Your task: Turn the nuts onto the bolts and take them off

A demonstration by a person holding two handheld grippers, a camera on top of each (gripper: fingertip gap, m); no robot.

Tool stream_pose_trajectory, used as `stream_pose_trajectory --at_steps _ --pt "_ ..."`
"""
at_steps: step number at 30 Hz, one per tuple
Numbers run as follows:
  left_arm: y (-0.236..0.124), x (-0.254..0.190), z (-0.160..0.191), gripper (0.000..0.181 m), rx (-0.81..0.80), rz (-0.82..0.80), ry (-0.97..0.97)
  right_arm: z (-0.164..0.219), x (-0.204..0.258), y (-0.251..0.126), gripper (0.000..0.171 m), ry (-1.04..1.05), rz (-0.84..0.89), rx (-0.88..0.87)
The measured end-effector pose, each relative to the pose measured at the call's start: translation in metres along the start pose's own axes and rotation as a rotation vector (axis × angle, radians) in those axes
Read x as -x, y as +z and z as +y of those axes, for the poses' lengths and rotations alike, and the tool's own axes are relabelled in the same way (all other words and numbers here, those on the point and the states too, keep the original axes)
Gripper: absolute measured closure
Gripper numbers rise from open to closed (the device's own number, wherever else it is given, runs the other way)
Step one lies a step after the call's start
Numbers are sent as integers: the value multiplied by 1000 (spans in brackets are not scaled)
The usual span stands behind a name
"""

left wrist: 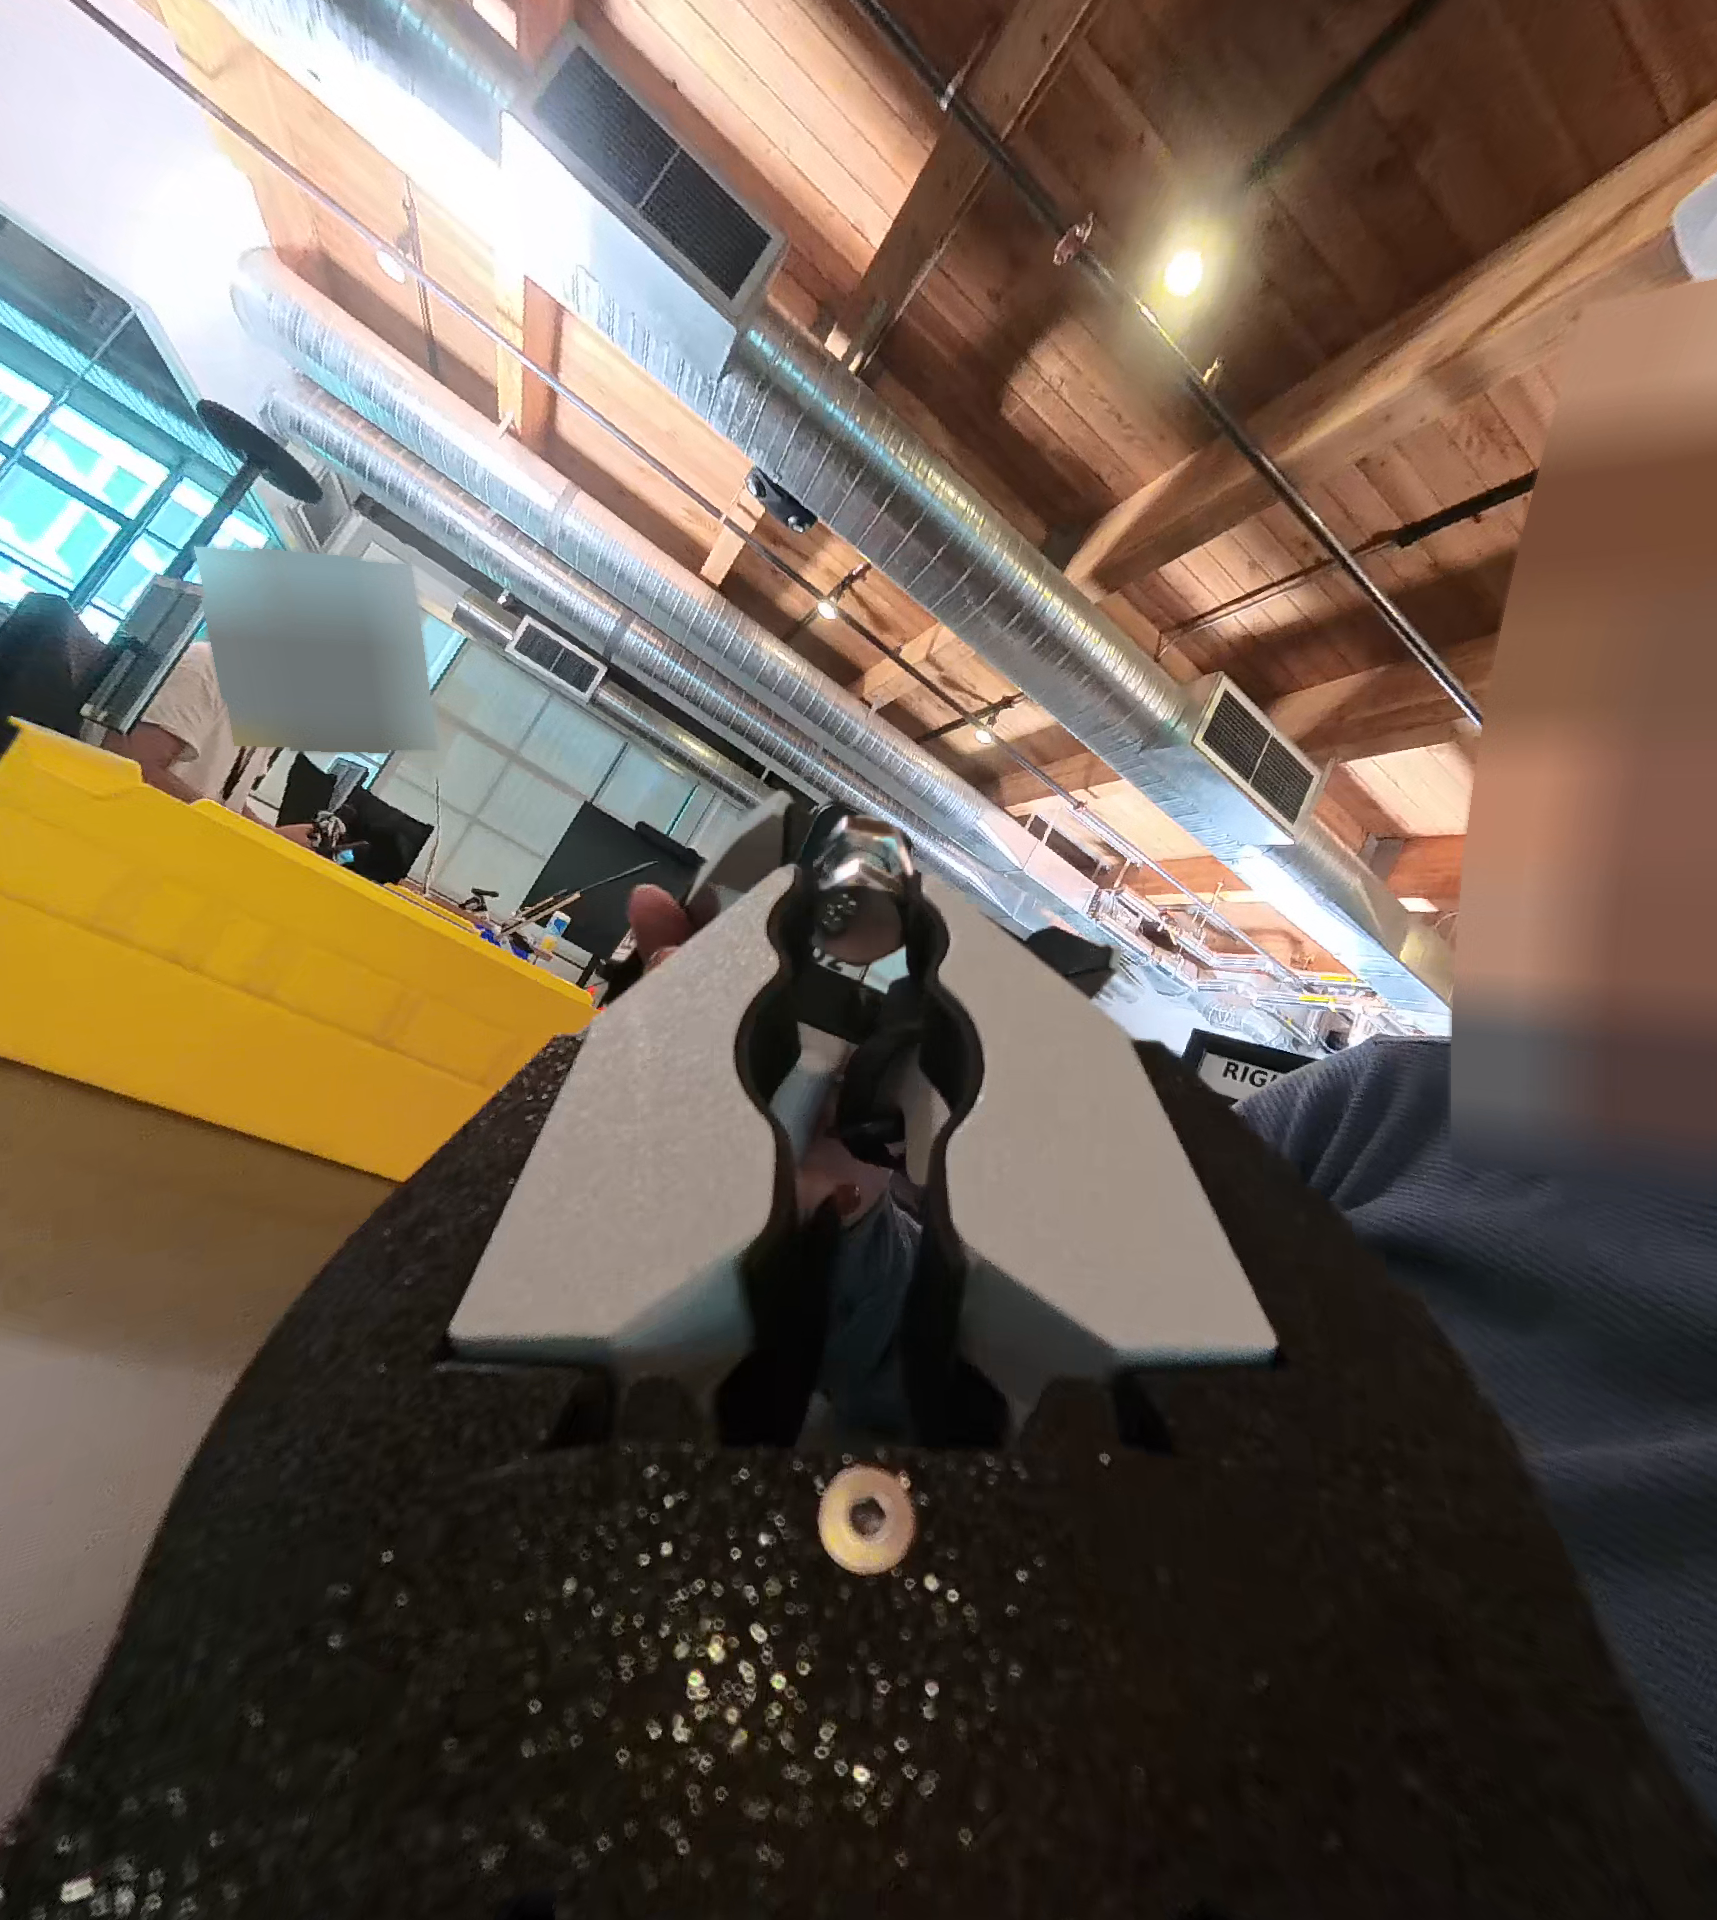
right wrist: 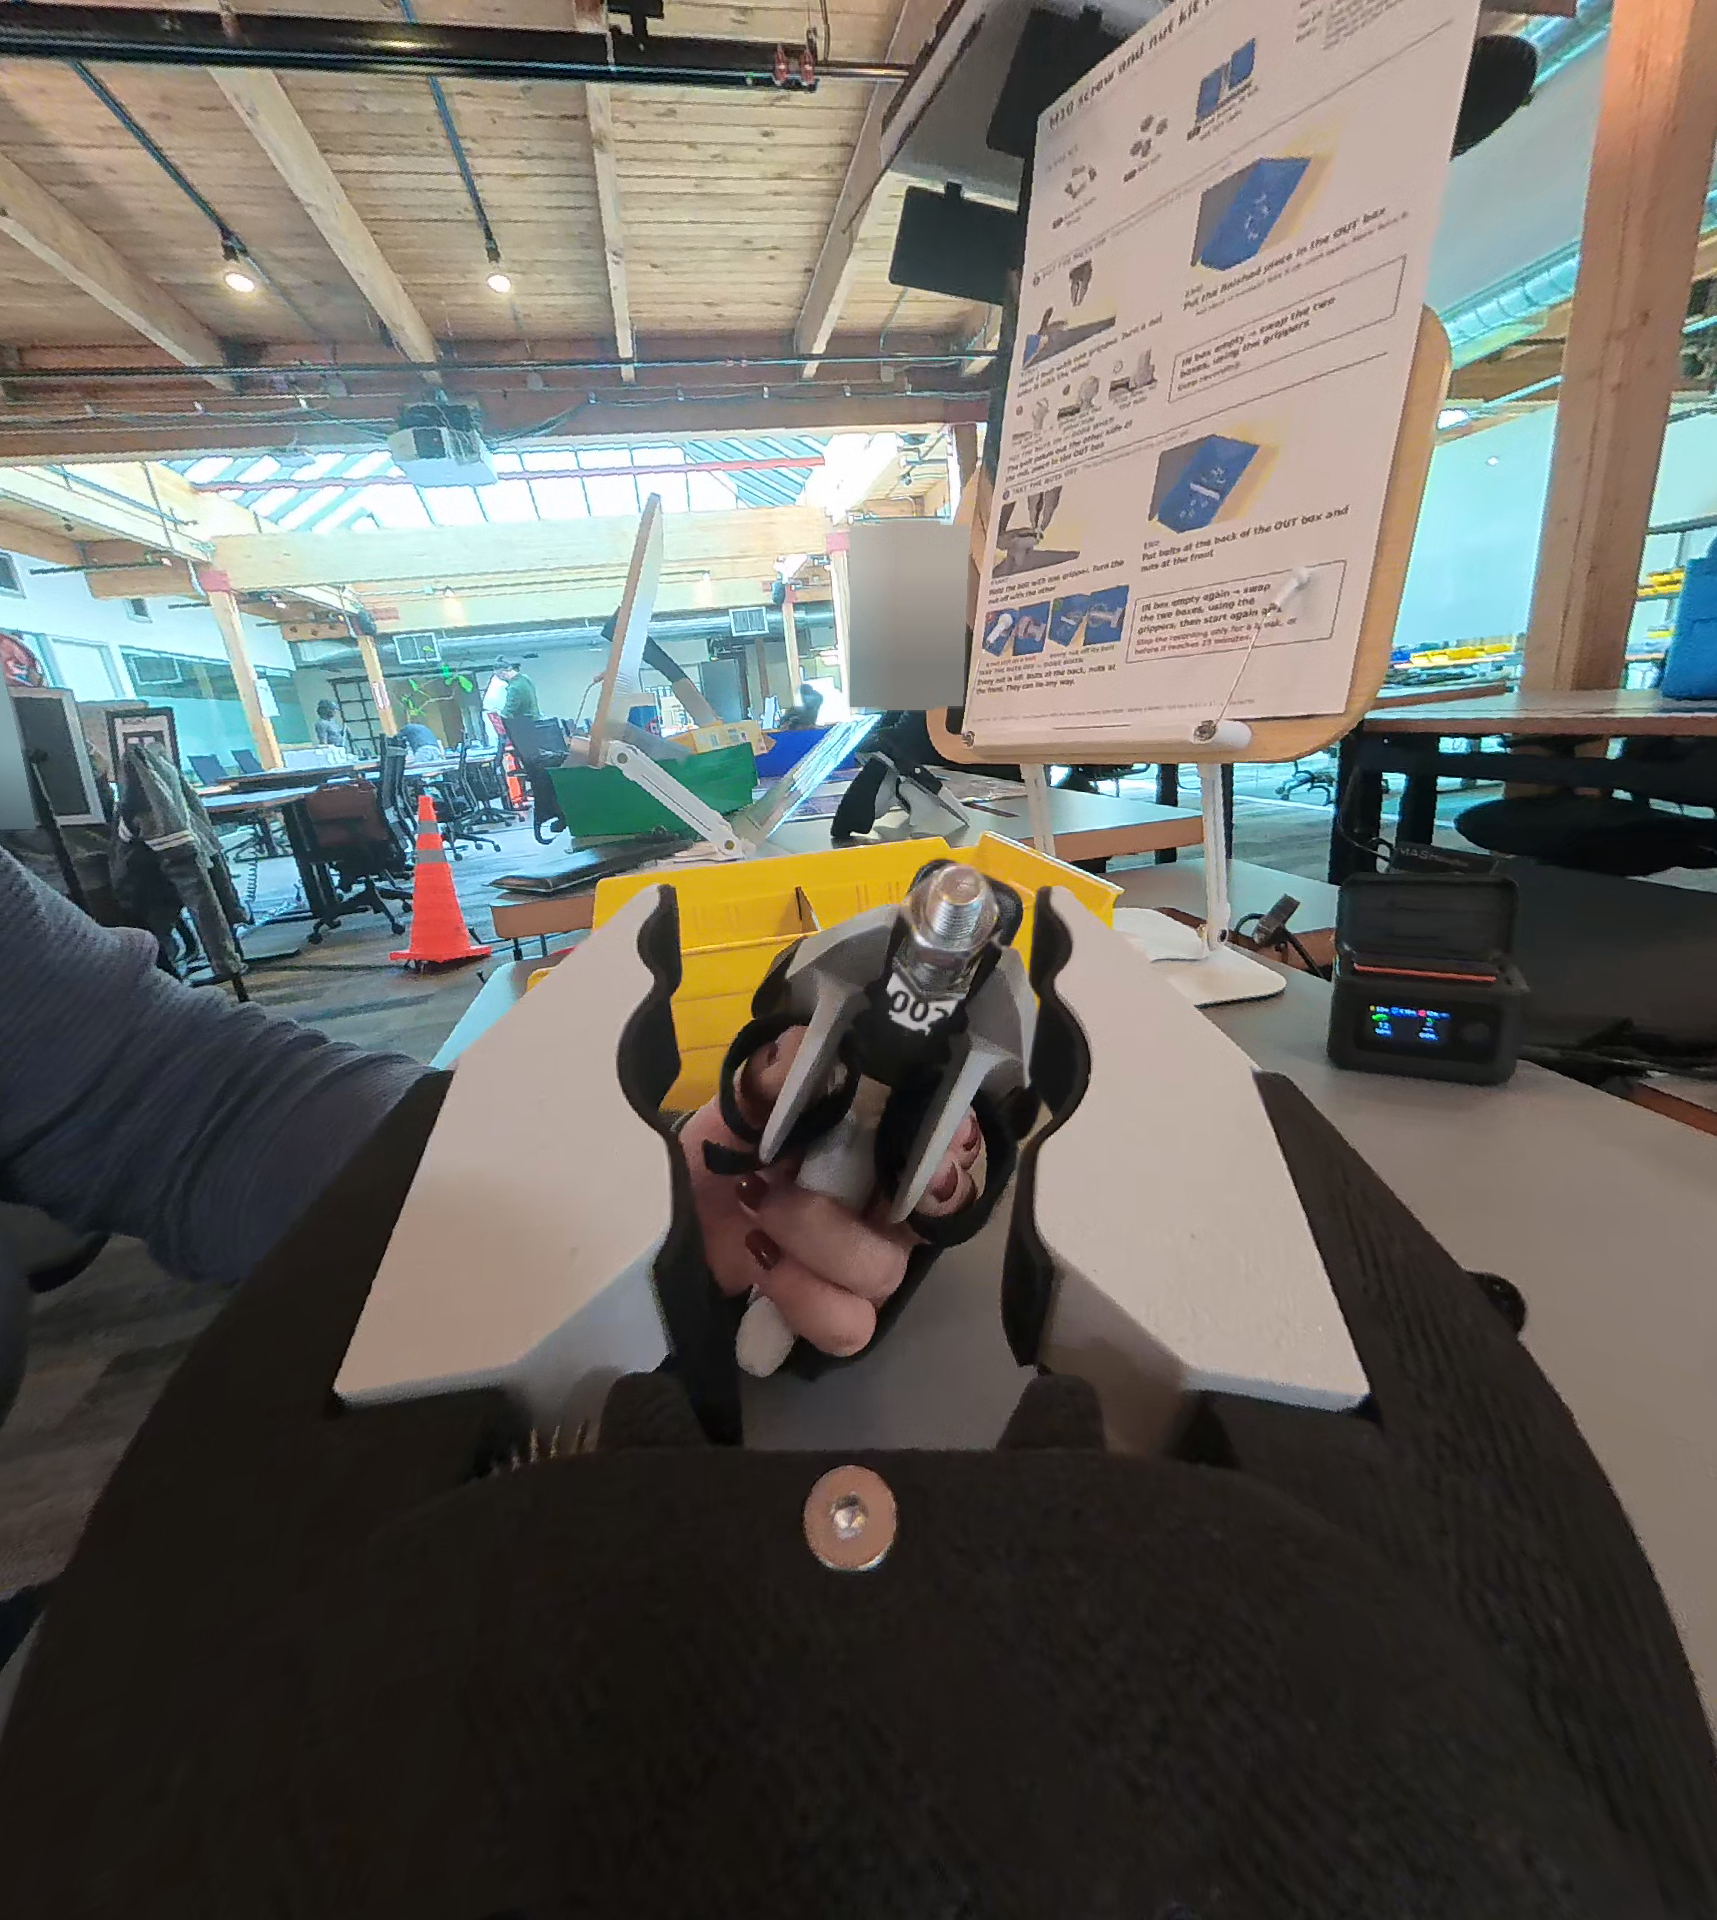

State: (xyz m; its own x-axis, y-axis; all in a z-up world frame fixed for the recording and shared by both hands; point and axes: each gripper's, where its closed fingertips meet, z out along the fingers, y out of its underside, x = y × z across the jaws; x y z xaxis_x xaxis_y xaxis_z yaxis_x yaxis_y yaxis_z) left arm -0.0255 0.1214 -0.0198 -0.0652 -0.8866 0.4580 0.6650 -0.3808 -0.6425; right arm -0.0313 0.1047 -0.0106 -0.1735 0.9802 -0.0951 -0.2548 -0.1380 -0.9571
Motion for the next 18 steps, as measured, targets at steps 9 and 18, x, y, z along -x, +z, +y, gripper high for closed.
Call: stream_pose_trajectory --at_steps 9,18 --pt "-5 3 -6 166 15 -49 69 3 -5 -3 125 -2 13 27" --pt "1 4 9 166 106 -55 94 -3 -19 -9 163 13 78 5"
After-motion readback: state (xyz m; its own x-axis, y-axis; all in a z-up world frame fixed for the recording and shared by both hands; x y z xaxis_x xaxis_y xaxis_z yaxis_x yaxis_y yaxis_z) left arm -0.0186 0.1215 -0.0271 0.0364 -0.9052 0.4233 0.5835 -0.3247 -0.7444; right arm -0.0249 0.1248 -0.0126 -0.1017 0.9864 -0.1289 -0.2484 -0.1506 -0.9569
